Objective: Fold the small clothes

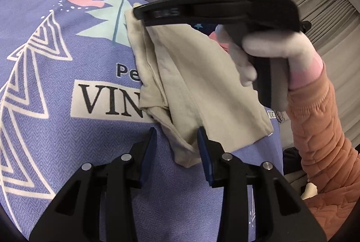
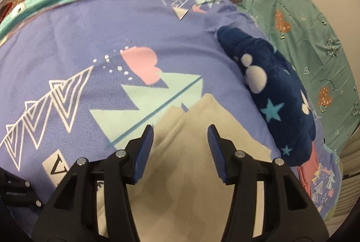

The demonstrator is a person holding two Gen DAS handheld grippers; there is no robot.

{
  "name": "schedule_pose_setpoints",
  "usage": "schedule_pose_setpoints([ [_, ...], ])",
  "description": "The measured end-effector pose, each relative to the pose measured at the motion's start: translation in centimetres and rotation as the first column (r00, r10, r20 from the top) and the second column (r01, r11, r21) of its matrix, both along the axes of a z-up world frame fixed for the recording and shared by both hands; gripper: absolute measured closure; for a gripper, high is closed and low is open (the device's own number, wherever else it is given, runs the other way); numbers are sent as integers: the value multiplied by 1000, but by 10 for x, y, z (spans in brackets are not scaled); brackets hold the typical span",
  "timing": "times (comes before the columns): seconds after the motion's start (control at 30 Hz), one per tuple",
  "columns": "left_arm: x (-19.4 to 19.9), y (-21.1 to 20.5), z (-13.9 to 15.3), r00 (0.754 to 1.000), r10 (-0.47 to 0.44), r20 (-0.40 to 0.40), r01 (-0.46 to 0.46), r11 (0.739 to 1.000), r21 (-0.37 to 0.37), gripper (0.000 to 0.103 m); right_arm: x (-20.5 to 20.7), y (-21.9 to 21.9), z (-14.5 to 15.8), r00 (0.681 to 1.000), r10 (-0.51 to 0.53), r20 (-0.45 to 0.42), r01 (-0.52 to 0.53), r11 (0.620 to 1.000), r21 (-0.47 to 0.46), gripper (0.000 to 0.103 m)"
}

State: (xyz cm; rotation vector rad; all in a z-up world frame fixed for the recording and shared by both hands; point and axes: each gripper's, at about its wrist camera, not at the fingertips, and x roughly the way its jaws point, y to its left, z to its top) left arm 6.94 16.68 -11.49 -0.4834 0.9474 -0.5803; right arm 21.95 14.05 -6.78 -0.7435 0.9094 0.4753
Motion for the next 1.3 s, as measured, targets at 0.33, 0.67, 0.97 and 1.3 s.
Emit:
schedule_pose_setpoints([
  [0.33,-1,12,5,999,40,27,-38,997,-66,102,25,-5,-12,990,-98,-98,108,990,92,95],
  [0.67,-19,18,-11,998,67,18,-69,995,76,102,40,-23,-4,978,-74,-194,132,942,308,101],
  [0.97,-37,43,11,987,130,90,-138,987,81,103,28,-65,42,989,-89,-116,132,885,447,89],
  [1.3,-11,-18,-8,997,31,72,-44,982,183,98,22,-56,-26,977,-66,-200,132,934,333,88],
])
